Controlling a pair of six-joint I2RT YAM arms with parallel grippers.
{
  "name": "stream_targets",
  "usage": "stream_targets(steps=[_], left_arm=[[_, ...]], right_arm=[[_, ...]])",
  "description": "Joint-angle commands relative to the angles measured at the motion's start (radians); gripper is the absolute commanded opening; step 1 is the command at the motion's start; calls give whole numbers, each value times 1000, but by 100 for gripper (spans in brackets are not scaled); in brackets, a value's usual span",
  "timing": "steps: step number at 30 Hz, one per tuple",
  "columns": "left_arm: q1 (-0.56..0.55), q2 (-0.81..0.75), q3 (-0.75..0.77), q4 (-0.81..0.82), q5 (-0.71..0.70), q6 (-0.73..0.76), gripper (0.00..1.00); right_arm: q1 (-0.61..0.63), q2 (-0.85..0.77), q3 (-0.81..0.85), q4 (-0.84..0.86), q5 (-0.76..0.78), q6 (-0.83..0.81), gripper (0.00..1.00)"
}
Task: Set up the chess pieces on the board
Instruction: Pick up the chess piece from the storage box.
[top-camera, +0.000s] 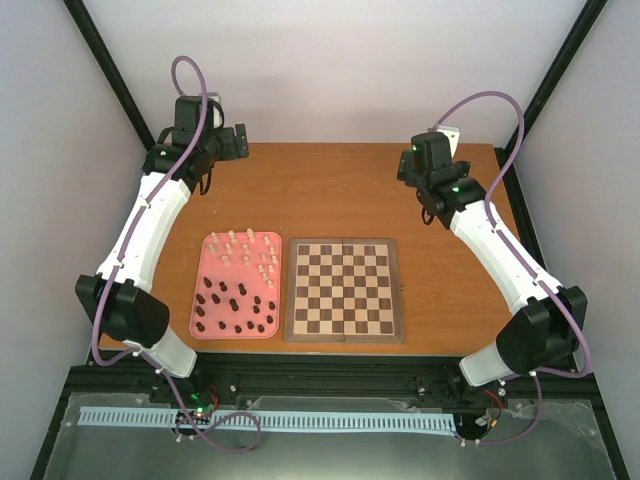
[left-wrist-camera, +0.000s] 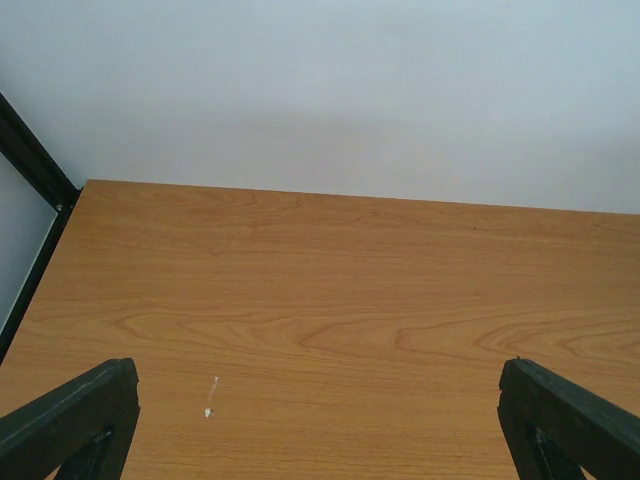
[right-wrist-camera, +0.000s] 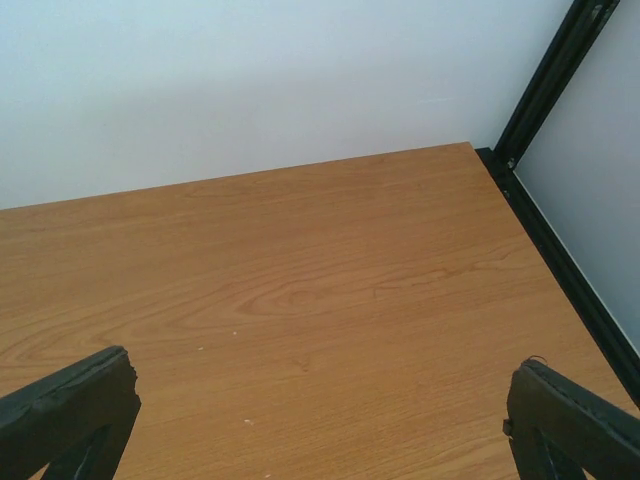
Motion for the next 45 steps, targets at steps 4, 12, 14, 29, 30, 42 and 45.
stream_targets(steps=[4, 12, 14, 29, 30, 42, 45], left_arm=[[3, -13, 42, -17, 1, 21, 100], [3, -17, 39, -25, -23, 30, 100], [2, -17, 40, -27, -25, 28, 100], [2, -68, 48, -194, -55, 15, 100], [2, -75, 48, -221, -59, 12, 100], [3, -130, -114, -228, -11, -10, 100], [2, -87, -107, -251, -11, -22, 100]], right_arm=[[9, -17, 28, -12, 34, -10, 100], [9, -12, 35, -22, 3, -89, 100], [9, -18, 31, -20, -23, -129, 100], [40, 105, 189, -144, -345, -246, 100], [49, 116, 197, -140, -371, -243, 100], [170, 379, 423, -244, -397, -227, 100], [171, 446, 489, -255, -417, -239, 98]])
